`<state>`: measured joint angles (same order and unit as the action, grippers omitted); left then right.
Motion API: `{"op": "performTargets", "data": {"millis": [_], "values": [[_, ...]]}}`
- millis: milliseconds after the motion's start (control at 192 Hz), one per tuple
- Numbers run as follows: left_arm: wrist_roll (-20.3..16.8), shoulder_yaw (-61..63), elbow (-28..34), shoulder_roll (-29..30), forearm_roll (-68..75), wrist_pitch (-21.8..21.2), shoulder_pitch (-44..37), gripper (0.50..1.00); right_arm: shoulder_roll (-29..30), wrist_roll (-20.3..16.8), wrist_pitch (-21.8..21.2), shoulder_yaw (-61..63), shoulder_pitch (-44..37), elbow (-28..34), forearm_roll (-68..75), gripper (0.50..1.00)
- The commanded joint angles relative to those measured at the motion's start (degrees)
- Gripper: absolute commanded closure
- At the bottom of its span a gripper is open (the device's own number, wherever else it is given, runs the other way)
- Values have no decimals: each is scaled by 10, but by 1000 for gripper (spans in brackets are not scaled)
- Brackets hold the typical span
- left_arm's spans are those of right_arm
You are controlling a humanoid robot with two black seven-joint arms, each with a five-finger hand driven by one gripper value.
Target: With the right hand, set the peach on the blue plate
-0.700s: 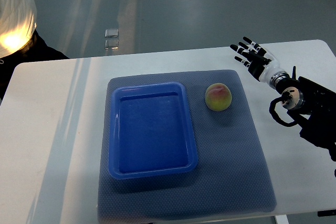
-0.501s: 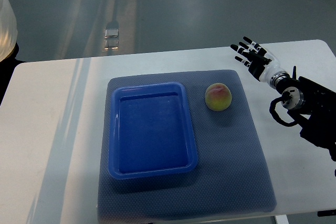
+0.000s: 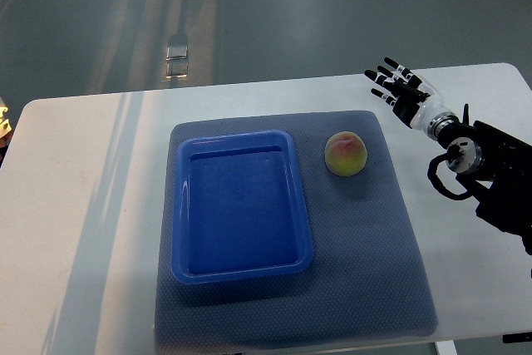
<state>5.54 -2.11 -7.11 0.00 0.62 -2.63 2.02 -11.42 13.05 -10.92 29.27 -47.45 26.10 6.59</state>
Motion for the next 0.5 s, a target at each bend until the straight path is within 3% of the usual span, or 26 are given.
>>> {"op": "performTargets", "data": {"millis": [0, 496], "values": [[0, 0, 1, 0, 0, 0, 0, 500, 1, 3, 3, 0, 2, 0, 0, 570], [0, 0, 2, 0, 0, 0, 0, 500, 3, 7, 0, -2, 1, 1, -1, 566]]}}
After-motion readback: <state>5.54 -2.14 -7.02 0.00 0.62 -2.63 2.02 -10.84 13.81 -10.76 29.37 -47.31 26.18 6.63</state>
